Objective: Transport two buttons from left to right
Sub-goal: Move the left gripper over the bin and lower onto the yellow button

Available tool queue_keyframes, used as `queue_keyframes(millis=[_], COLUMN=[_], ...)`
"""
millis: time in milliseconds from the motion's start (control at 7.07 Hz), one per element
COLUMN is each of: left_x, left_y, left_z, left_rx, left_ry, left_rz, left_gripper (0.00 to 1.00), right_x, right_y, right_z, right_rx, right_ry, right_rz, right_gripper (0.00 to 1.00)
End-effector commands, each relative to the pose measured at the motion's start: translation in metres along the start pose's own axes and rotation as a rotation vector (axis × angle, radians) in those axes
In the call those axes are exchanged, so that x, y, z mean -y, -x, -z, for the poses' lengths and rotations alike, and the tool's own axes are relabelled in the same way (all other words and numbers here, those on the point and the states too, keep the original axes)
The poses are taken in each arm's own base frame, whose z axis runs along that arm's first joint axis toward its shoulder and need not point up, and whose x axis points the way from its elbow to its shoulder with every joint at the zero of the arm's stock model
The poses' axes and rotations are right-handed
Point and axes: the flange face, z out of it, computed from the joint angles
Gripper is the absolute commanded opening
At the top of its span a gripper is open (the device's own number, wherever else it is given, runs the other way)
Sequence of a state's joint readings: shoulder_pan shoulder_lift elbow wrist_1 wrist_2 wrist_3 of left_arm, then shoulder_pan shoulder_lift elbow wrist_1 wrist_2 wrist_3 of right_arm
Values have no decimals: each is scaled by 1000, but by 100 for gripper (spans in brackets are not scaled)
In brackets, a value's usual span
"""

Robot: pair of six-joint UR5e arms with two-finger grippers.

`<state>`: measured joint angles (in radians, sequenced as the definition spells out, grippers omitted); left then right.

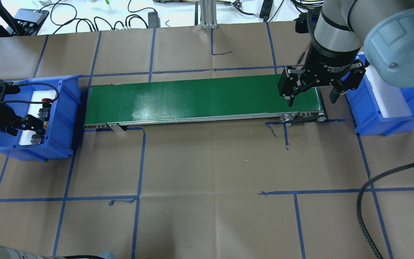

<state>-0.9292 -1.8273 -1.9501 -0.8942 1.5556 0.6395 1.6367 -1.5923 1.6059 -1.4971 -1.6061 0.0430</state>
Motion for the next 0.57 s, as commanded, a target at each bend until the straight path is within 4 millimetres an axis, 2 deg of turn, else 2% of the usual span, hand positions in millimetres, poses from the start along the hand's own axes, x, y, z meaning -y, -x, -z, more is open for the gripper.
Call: queue_keyframes(millis=[0, 141, 424], left_x=[-4, -5, -4], left_y=[-3, -2, -2], left_z=[-25, -34, -37], left_rx=[1, 5, 3], left_ry=[-2, -5, -2], left_rz=[-1, 1, -1], left_gripper=[99, 99, 99], right_x=[0, 0, 0], right_y=[0, 0, 0], right_z=[0, 0, -1], right_rx=[0, 0, 0], right_ry=[0, 0, 2], right_rz=[0, 0, -1], right_gripper=[100, 100, 100])
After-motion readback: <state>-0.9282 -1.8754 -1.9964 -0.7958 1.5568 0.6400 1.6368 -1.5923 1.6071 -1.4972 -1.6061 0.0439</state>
